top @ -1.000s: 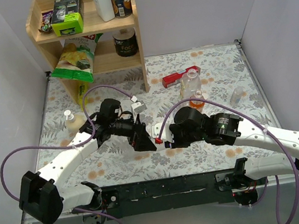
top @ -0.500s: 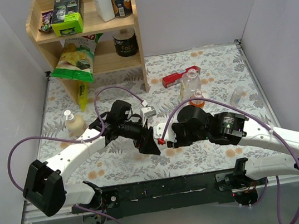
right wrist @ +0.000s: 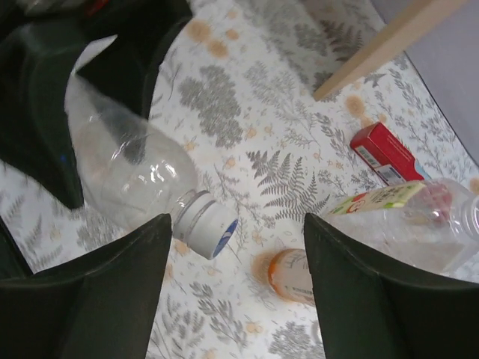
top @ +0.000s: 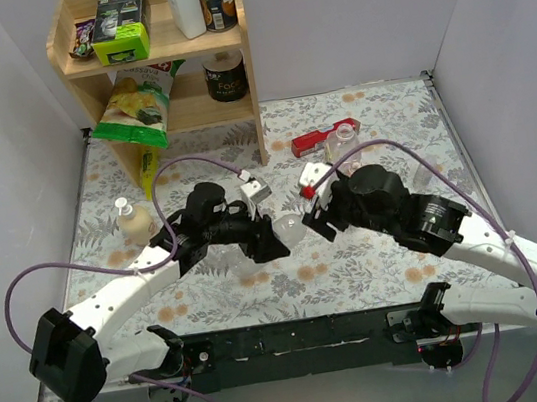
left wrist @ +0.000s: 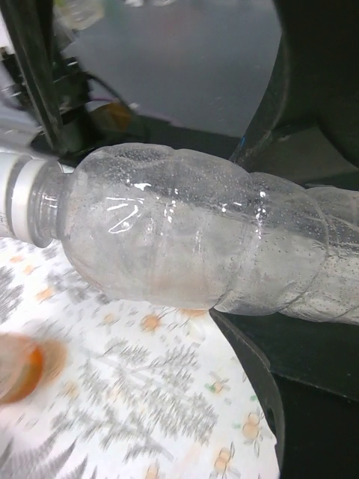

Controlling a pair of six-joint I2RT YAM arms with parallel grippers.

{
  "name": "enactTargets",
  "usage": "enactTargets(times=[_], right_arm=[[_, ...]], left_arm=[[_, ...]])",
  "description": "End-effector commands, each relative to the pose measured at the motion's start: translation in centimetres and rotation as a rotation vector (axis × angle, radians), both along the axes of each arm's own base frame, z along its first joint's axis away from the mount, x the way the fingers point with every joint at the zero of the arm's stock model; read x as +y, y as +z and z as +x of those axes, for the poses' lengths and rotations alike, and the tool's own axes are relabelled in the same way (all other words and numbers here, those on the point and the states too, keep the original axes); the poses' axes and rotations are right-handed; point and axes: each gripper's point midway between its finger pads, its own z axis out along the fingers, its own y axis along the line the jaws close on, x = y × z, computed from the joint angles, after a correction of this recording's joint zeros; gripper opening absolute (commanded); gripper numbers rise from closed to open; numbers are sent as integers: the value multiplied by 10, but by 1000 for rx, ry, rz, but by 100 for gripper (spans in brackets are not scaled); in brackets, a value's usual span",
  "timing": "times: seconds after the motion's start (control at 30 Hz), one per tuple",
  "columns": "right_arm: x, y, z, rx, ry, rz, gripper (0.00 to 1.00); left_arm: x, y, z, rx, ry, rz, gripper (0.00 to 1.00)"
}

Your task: Unscrew the bottle caps

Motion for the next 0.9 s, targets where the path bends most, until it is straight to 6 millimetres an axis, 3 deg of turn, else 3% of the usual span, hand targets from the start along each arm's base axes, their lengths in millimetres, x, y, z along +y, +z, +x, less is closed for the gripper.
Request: enactTargets(times=[0.0,0.1,0.2,0.33,0.5,0.87], right_arm=[[7,96,25,45,-227,487,80],[6,120,32,112,-329,704,79],[2,139,38,152,-385,915,77],[1,145,45,178,-428,1055,76],[20,139,55,247,-413,1054,75],[47,135,51,383,-277,1096,69]], left_arm=[[-7,59,39,-138,232,-196,30],[0,85,55,-213,351,-280,30],[10,94,61,-254,429,-318,30],[19,96,59,-276,460,-341,30],[23,98,58,-294,472,-340,30],[24,98,57,-293,472,-342,30]])
